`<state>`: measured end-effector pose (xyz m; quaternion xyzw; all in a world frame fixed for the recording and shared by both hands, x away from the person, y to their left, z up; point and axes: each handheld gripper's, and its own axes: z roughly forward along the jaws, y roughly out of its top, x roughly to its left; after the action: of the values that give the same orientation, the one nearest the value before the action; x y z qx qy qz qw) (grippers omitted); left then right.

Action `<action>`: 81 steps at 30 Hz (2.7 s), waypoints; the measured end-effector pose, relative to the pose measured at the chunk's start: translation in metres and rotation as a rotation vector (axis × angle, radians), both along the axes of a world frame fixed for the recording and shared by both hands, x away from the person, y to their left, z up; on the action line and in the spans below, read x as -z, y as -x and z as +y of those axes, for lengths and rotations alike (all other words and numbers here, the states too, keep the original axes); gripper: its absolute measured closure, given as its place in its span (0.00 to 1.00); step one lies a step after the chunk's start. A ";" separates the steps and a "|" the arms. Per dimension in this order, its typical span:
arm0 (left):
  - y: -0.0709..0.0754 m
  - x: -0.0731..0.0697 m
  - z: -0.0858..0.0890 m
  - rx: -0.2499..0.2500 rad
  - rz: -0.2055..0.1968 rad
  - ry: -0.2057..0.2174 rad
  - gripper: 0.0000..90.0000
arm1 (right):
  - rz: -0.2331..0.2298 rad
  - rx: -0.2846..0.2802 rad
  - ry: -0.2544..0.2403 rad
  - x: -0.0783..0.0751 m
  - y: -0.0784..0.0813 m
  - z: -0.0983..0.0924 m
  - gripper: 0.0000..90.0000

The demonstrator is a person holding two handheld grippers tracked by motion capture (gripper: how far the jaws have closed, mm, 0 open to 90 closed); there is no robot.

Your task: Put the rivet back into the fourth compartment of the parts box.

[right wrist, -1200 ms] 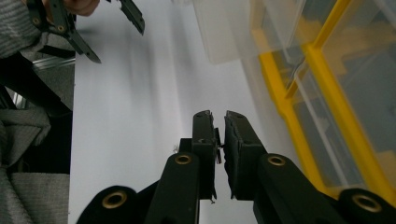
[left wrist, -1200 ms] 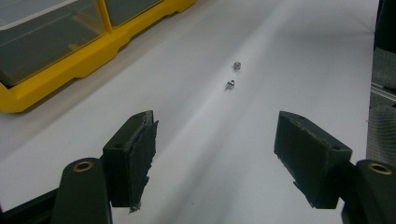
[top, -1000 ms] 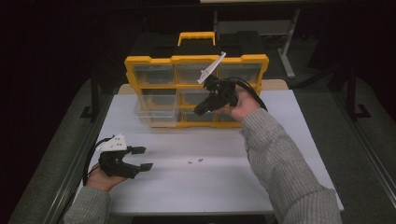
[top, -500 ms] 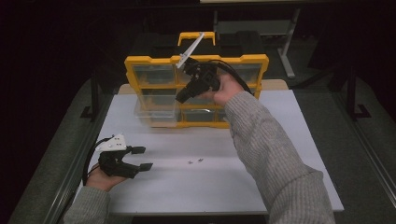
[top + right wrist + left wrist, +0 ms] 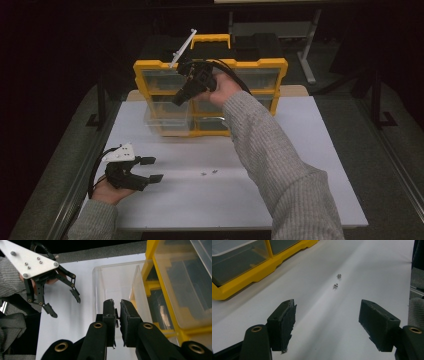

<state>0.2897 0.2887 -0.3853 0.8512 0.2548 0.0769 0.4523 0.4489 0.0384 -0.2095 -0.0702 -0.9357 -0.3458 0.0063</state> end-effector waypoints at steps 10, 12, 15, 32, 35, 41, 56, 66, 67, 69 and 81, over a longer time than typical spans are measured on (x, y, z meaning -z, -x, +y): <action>0.000 0.000 0.002 -0.004 -0.004 0.010 0.32 | 0.011 -0.010 0.030 0.013 -0.008 0.022 0.90; 0.000 -0.001 0.003 -0.004 -0.003 0.008 0.32 | 0.011 -0.005 0.033 0.016 -0.010 0.024 0.89; -0.001 -0.001 0.003 -0.003 -0.006 0.005 0.32 | 0.014 0.010 0.027 0.018 -0.012 0.025 0.83; -0.001 0.000 0.004 -0.003 -0.006 0.002 0.32 | -0.014 0.030 -0.004 0.004 -0.003 -0.005 0.82; -0.001 -0.001 0.004 0.000 -0.013 -0.004 0.32 | -0.013 0.040 -0.020 0.002 0.000 -0.015 0.81; -0.001 -0.001 0.004 0.000 -0.009 -0.004 0.32 | -0.020 0.046 -0.031 0.003 0.007 -0.033 0.78; -0.001 0.000 0.001 0.000 -0.010 0.004 0.32 | -0.019 0.078 -0.057 0.023 0.024 -0.071 0.70; -0.001 0.001 0.002 0.002 -0.008 0.003 0.32 | -0.008 0.110 -0.058 0.043 0.032 -0.089 0.63; -0.001 0.001 0.002 0.003 -0.009 0.002 0.32 | -0.011 0.109 -0.059 0.045 0.033 -0.090 0.63; 0.000 0.001 0.002 -0.002 -0.001 0.006 0.31 | -0.006 0.115 -0.057 0.050 0.034 -0.093 0.62; 0.000 0.002 0.002 -0.007 0.008 0.009 0.31 | 0.007 0.135 -0.050 0.082 0.042 -0.101 0.55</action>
<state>0.2895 0.2907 -0.3878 0.8487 0.2599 0.0739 0.4547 0.4072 -0.0630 -0.2917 -0.1342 -0.9198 -0.3684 -0.0119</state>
